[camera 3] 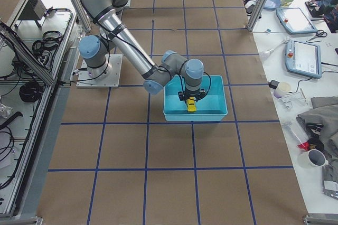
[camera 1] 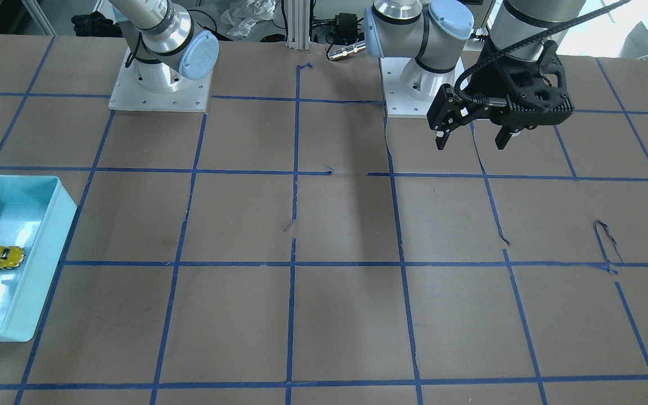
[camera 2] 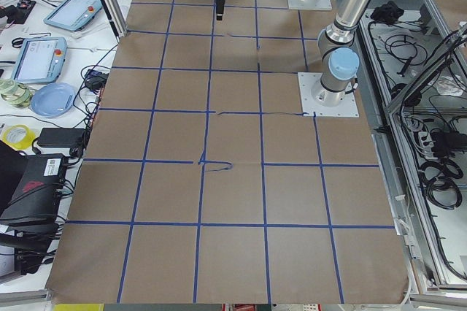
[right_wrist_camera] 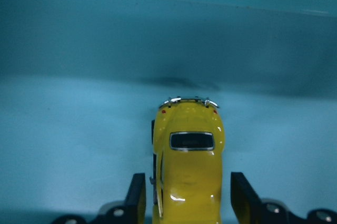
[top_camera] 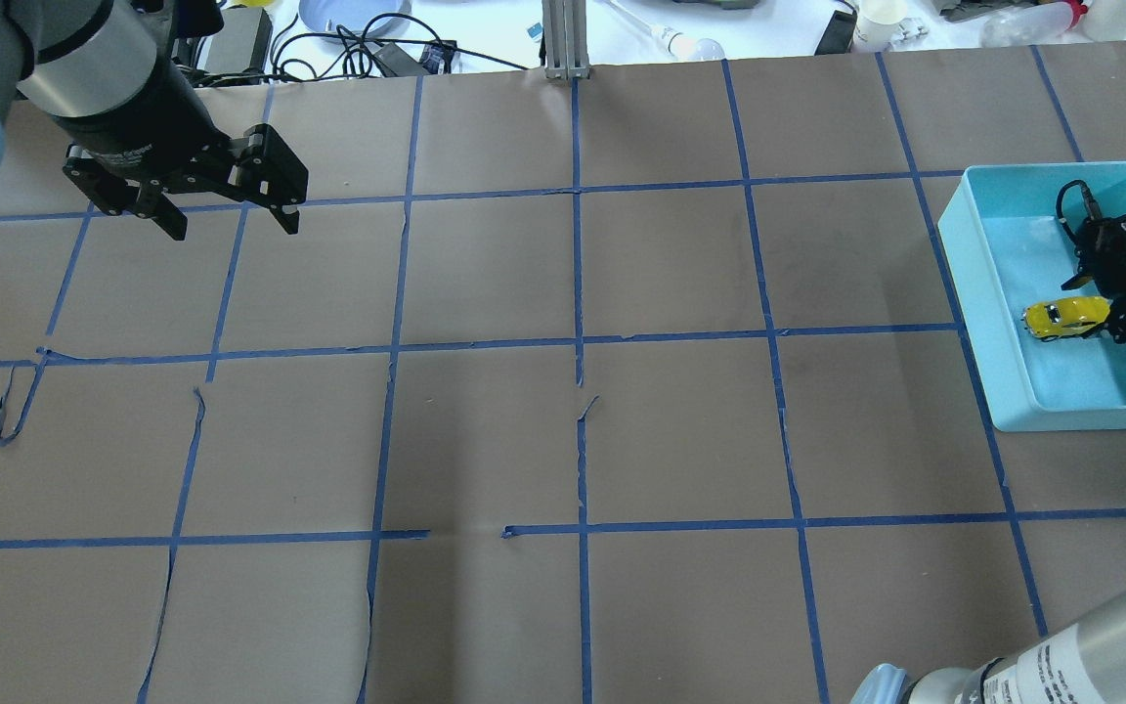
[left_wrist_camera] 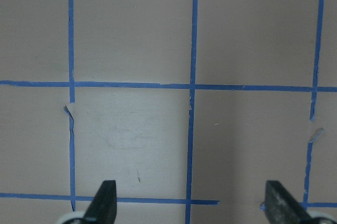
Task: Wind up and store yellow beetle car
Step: 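Open the right gripper to drop the car in the bin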
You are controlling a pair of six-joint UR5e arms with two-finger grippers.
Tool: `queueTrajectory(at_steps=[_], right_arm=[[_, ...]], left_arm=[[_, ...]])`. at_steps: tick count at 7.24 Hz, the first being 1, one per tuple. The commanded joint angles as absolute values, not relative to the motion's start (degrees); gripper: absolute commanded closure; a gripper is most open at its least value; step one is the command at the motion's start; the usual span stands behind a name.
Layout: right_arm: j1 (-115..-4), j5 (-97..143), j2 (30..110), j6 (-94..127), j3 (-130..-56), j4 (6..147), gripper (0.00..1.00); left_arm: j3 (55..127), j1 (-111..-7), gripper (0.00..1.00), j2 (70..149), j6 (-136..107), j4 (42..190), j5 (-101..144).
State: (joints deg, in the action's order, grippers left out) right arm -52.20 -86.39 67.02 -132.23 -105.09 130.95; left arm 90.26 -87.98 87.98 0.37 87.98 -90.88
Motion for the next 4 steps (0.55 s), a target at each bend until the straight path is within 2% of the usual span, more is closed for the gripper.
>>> queueTrajectory(at_steps=[1, 4], right_arm=[[-52.8, -85.6, 72.7, -127.5, -103.1, 126.1, 0.00], [-57.8, -86.5, 83.2, -114.0, -98.0, 114.2, 0.00]], left_arm=[[90.3, -88.0, 0.00, 88.0, 0.4, 88.0, -90.9], [90.3, -88.0, 0.00, 88.0, 0.4, 88.0, -90.9]])
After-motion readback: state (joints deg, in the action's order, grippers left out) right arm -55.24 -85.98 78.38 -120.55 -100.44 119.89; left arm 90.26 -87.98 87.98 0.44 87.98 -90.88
